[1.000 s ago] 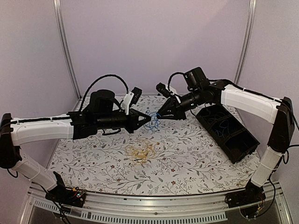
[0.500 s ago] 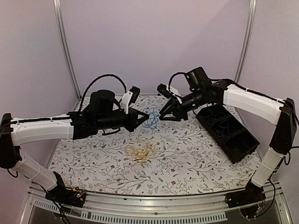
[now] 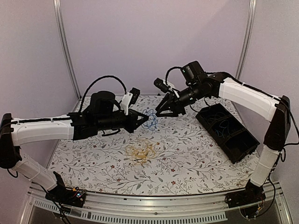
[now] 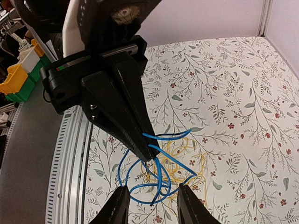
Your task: Untangle the cables
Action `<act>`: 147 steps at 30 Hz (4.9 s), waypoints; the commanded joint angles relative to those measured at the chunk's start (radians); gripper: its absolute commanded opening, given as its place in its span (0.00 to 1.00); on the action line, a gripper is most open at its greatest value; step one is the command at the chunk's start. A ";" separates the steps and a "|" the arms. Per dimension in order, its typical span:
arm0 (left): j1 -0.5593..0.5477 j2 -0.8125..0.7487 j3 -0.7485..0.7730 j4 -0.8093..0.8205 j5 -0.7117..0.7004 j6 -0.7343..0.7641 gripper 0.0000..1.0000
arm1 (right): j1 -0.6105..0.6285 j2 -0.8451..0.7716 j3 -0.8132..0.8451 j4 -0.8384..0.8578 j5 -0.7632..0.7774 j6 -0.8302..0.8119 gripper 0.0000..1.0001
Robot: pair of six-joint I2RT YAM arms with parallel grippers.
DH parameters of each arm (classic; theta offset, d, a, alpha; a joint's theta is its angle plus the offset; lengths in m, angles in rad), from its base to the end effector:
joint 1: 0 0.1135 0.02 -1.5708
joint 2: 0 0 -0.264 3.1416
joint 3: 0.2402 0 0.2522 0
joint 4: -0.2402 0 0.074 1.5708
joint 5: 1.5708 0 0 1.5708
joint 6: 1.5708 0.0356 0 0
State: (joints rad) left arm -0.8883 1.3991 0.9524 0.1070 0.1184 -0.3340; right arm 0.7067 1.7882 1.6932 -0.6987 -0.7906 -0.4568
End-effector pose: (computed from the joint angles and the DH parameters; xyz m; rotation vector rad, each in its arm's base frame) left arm 0.2016 -0.2547 0.2855 0.6343 1.9201 -0.9179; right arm 0.2847 0.2763 0.3372 -1.5674 1.6794 1.0530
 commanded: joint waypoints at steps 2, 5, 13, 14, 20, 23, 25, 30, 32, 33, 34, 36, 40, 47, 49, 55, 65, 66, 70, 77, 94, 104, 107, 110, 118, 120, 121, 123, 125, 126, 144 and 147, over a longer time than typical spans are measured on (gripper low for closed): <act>-0.014 -0.017 -0.016 0.005 -0.003 -0.008 0.00 | 0.004 0.054 0.033 -0.036 -0.001 0.039 0.38; -0.014 -0.018 -0.019 0.009 -0.003 -0.011 0.00 | 0.004 0.057 0.028 -0.035 0.009 0.044 0.34; -0.014 0.000 -0.011 0.007 -0.003 -0.013 0.09 | 0.004 0.042 0.020 -0.016 0.029 0.048 0.00; -0.014 0.000 -0.012 0.003 -0.007 -0.013 0.10 | 0.003 0.036 0.017 -0.014 0.043 0.045 0.00; -0.011 -0.038 -0.055 -0.009 -0.055 -0.009 0.10 | -0.082 -0.050 -0.025 0.015 0.082 0.026 0.00; -0.002 -0.058 -0.096 -0.005 -0.068 -0.012 0.01 | -0.163 -0.107 -0.052 0.032 0.068 0.038 0.00; 0.006 -0.066 -0.117 0.005 -0.077 -0.017 0.00 | -0.213 -0.144 -0.070 0.040 0.056 0.042 0.00; 0.037 -0.067 -0.160 0.014 -0.115 -0.036 0.00 | -0.318 -0.220 -0.112 0.053 0.042 0.043 0.00; 0.054 -0.070 -0.178 0.025 -0.116 -0.054 0.00 | -0.352 -0.243 -0.128 0.051 0.030 0.043 0.00; 0.060 -0.072 -0.186 0.035 -0.115 -0.057 0.00 | -0.358 -0.250 -0.134 0.045 0.033 0.038 0.00; 0.064 -0.071 -0.190 0.046 -0.115 -0.058 0.00 | -0.360 -0.257 -0.140 0.037 0.037 0.028 0.00; 0.065 -0.060 -0.186 0.062 -0.112 -0.058 0.02 | -0.360 -0.270 -0.155 0.030 0.015 0.019 0.00; 0.049 -0.008 -0.151 0.120 -0.033 -0.046 0.25 | -0.359 -0.282 -0.177 0.028 -0.059 0.029 0.00; -0.102 0.103 -0.117 0.318 -0.183 0.073 0.75 | -0.348 -0.282 -0.173 0.033 -0.105 0.053 0.00; -0.123 0.127 -0.123 0.403 -0.169 0.117 0.75 | -0.336 -0.278 -0.172 0.025 -0.103 0.052 0.00; -0.139 0.234 -0.050 0.523 -0.145 0.206 0.73 | -0.252 -0.280 -0.176 0.001 -0.034 0.011 0.00; -0.138 0.529 0.197 0.675 -0.069 0.182 0.71 | -0.208 -0.261 -0.088 -0.056 -0.065 -0.017 0.00; -0.138 0.559 0.222 0.674 -0.063 0.180 0.68 | -0.208 -0.257 -0.070 -0.066 -0.075 -0.016 0.00; -0.116 0.678 0.281 0.682 -0.041 0.125 0.48 | -0.209 -0.264 0.016 -0.105 -0.089 -0.029 0.00; -0.047 0.760 0.199 0.799 0.029 -0.078 0.17 | -0.250 -0.327 0.194 -0.073 -0.087 -0.038 0.00; -0.013 0.854 0.219 0.735 0.083 -0.154 0.08 | -0.448 -0.280 0.529 -0.053 -0.149 0.078 0.00; -0.011 0.785 0.183 0.722 0.095 -0.139 0.16 | -0.573 -0.300 0.448 0.014 -0.040 0.108 0.00; -0.011 0.735 0.159 0.703 0.093 -0.131 0.24 | -0.610 -0.320 0.394 0.034 -0.013 0.103 0.00; -0.012 0.678 0.127 0.692 0.088 -0.127 0.29 | -0.657 -0.343 0.340 0.054 -0.008 0.107 0.00; -0.015 0.564 0.084 0.647 0.071 -0.114 0.36 | -0.805 -0.400 0.197 0.131 -0.063 0.142 0.00; -0.015 0.549 0.082 0.635 0.058 -0.111 0.37 | -0.827 -0.408 0.178 0.138 -0.072 0.149 0.00; -0.016 0.541 0.080 0.629 0.052 -0.109 0.37 | -0.836 -0.410 0.174 0.139 -0.074 0.151 0.00; -0.015 0.533 0.081 0.616 0.043 -0.102 0.38 | -0.858 -0.416 0.168 0.141 -0.084 0.157 0.00; -0.015 0.532 0.085 0.596 0.032 -0.096 0.39 | -0.880 -0.421 0.166 0.142 -0.097 0.164 0.00; -0.014 0.531 0.091 0.584 0.026 -0.094 0.40 | -0.889 -0.424 0.164 0.142 -0.099 0.166 0.00; -0.002 0.486 0.117 0.410 0.000 -0.130 0.43 | -1.022 -0.580 -0.227 0.140 -0.028 0.072 0.00; -0.001 0.466 0.112 0.406 0.036 -0.122 0.47 | -1.021 -0.584 -0.285 0.139 -0.031 0.062 0.00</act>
State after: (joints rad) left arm -0.9016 1.9209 1.0561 0.5369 0.1242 -0.4610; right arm -0.3092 1.2194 1.4681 -0.5602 -0.8444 -0.3607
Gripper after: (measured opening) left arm 0.451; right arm 0.014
